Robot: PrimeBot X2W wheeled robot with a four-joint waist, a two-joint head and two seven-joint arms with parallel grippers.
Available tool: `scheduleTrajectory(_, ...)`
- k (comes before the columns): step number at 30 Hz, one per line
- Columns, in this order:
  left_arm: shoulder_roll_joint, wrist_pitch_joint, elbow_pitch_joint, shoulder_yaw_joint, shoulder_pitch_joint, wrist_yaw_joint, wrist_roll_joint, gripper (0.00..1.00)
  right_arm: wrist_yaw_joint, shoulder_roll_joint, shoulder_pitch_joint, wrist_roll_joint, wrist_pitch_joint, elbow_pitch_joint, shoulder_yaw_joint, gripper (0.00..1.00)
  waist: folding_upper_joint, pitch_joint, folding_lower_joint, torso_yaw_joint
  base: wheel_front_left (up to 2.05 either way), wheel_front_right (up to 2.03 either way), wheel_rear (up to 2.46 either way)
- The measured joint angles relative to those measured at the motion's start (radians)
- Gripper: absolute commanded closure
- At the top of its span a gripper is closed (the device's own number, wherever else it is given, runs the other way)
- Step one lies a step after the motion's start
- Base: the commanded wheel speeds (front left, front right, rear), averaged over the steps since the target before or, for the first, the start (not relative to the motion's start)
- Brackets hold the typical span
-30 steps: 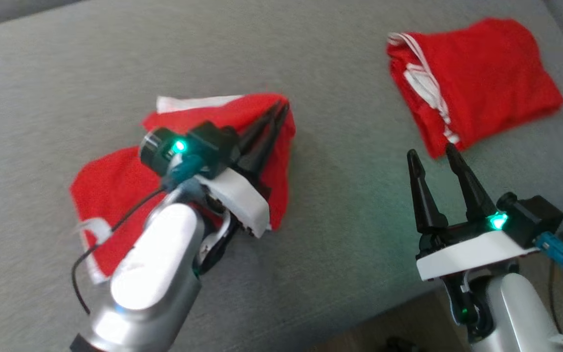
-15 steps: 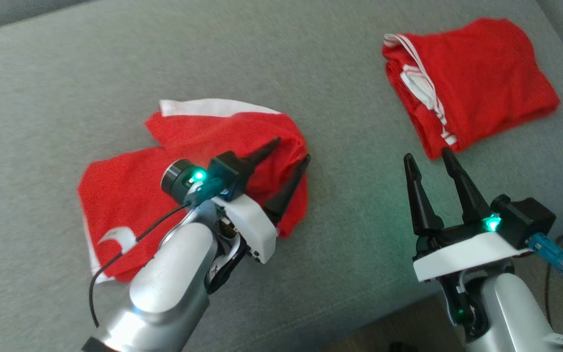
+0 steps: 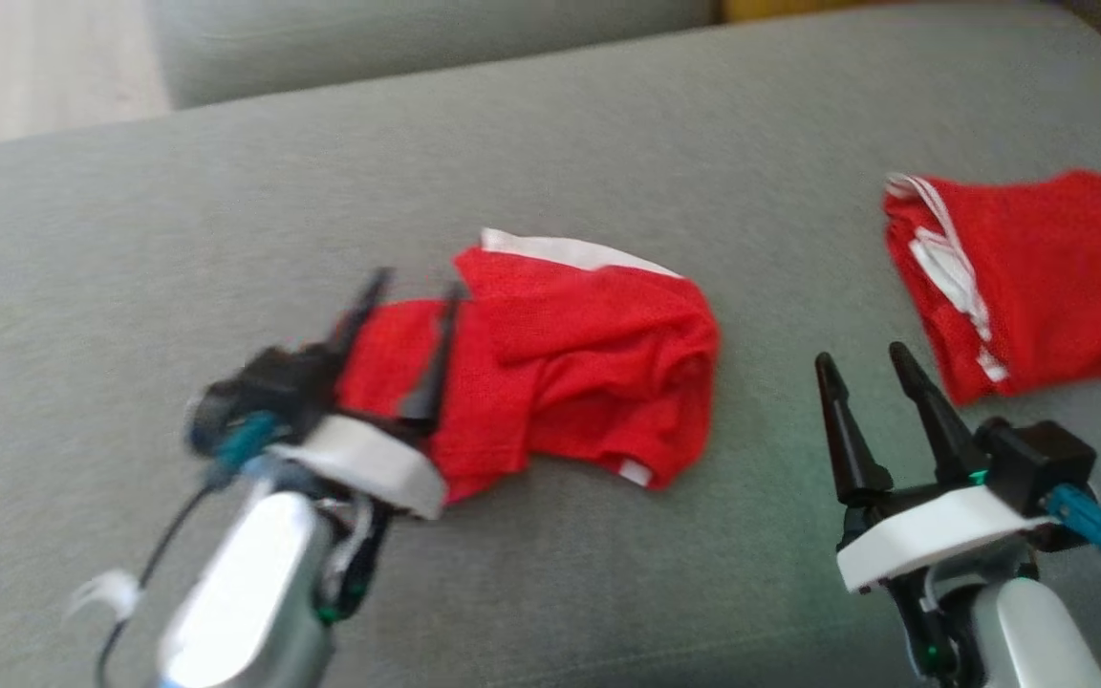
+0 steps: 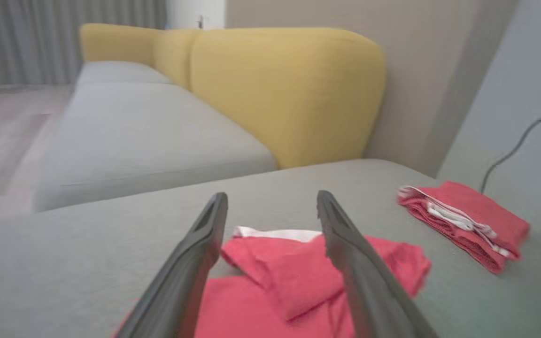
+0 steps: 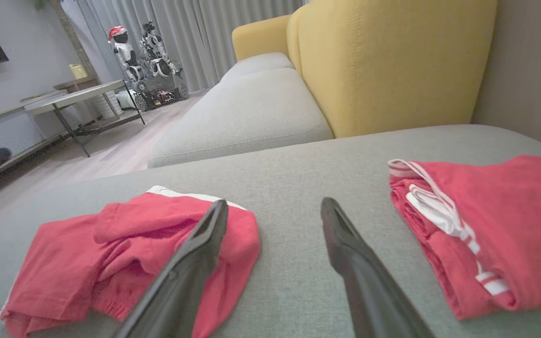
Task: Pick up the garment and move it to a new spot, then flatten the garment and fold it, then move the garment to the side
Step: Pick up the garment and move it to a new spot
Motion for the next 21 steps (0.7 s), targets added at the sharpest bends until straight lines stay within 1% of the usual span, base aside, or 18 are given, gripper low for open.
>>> scheduleTrajectory(2,0.018,0.000,-0.033,0.049,0.033,0.020,0.001,0.00,0.000,0.000,0.004,-0.002,0.008,-0.011,-0.012,0.00,0.0000,-0.017,0.0000,0.030,0.00,0.00,0.00)
scheduleTrajectory(3,0.018,0.000,-0.033,0.049,0.033,0.020,0.001,0.00,0.000,0.000,0.004,-0.002,0.008,-0.011,-0.012,0.00,0.0000,-0.017,0.0000,0.030,0.00,0.00,0.00)
scheduleTrajectory(7,0.043,-0.004,-0.081,0.140,0.106,0.039,0.002,0.00,0.000,0.000,0.033,-0.005,0.026,-0.020,-0.016,0.00,0.0000,-0.043,0.0000,0.085,0.00,0.00,0.00)
scheduleTrajectory(10,0.065,-0.004,-0.105,0.211,0.182,0.046,0.006,0.00,0.000,0.000,0.043,-0.011,0.036,-0.026,-0.018,0.00,0.0000,-0.062,0.0000,0.127,0.00,0.00,0.00)
scheduleTrajectory(13,0.076,-0.004,-0.117,0.239,0.228,0.044,0.009,0.00,0.000,0.000,0.044,-0.011,0.044,-0.032,-0.020,0.00,0.0000,-0.072,0.0000,0.147,0.00,0.00,0.00)
scheduleTrajectory(18,0.082,-0.004,-0.126,0.260,0.290,0.019,0.008,0.00,0.000,0.000,0.060,-0.016,0.053,-0.035,-0.025,0.00,0.0000,-0.093,0.0000,0.159,0.00,0.00,0.00)
scheduleTrajectory(21,0.081,-0.004,-0.148,0.273,0.324,0.019,0.008,0.00,0.000,0.000,0.068,-0.020,0.058,-0.035,-0.029,0.00,0.0000,-0.108,0.0000,0.161,0.00,0.00,0.00)
